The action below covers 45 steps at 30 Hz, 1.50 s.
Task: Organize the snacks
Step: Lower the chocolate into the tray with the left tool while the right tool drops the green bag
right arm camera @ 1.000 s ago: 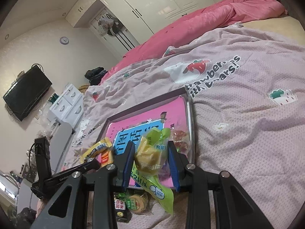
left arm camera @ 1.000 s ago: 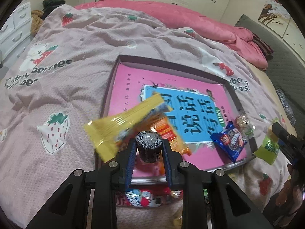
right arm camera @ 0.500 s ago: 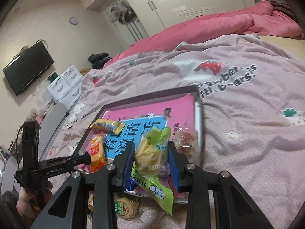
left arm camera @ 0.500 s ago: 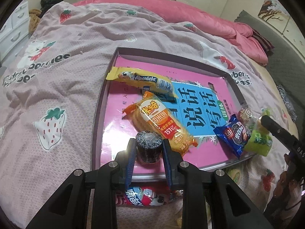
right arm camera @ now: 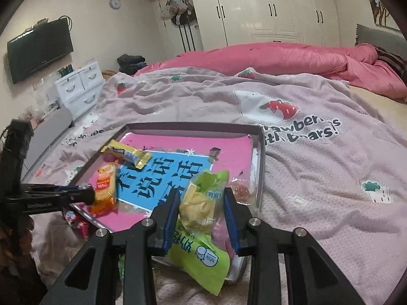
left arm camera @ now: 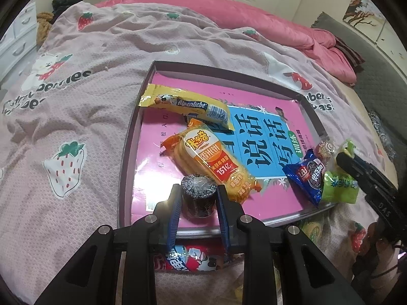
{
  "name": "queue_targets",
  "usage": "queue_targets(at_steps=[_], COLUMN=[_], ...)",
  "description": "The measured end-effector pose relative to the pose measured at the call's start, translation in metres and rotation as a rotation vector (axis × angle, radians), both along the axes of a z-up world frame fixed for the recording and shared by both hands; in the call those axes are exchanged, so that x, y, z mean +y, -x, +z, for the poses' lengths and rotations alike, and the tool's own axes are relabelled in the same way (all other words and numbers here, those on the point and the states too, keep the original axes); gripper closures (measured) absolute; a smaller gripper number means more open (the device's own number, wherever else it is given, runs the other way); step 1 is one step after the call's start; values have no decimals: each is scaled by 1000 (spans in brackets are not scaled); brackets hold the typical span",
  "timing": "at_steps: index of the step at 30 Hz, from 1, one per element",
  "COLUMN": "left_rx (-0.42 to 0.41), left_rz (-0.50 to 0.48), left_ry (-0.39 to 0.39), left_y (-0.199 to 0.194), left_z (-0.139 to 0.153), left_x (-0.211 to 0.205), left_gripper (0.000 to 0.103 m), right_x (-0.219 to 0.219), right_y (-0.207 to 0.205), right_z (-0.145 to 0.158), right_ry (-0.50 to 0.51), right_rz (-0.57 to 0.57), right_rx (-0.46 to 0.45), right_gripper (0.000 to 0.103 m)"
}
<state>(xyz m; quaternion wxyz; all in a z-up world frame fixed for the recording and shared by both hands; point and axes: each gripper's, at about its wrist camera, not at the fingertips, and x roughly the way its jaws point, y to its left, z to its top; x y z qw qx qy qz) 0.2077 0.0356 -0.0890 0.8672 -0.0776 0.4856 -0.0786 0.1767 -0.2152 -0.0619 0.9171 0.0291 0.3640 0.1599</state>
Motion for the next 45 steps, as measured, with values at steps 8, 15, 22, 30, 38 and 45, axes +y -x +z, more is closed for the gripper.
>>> queue_targets(at_steps=[8, 15, 22, 30, 38, 45], left_rx=[3, 0, -3, -8, -15, -43], left_rz=[-13, -19, -26, -28, -28, -26], left_ry=[-2, -7, -9, -12, -12, 0], left_y=[1, 1, 2, 2, 4, 7], left_z=[0, 0, 1, 3, 5, 16], left_x=[-2, -3, -3, -1, 1, 3], left_gripper=[75, 75, 75, 74, 67, 57], right_x=[-8, -16, -14, -13, -17, -16], right_y=[-7, -8, -5, 2, 4, 5], right_z=[-11, -10, -4, 9, 13, 13], right_ry=[-104, -142, -131, -143, -175, -173], right_rz=[7, -22, -12, -3, -7, -6], right_rx=[47, 53, 28, -16, -7, -10], right_gripper=[66, 64, 63, 62, 57, 57])
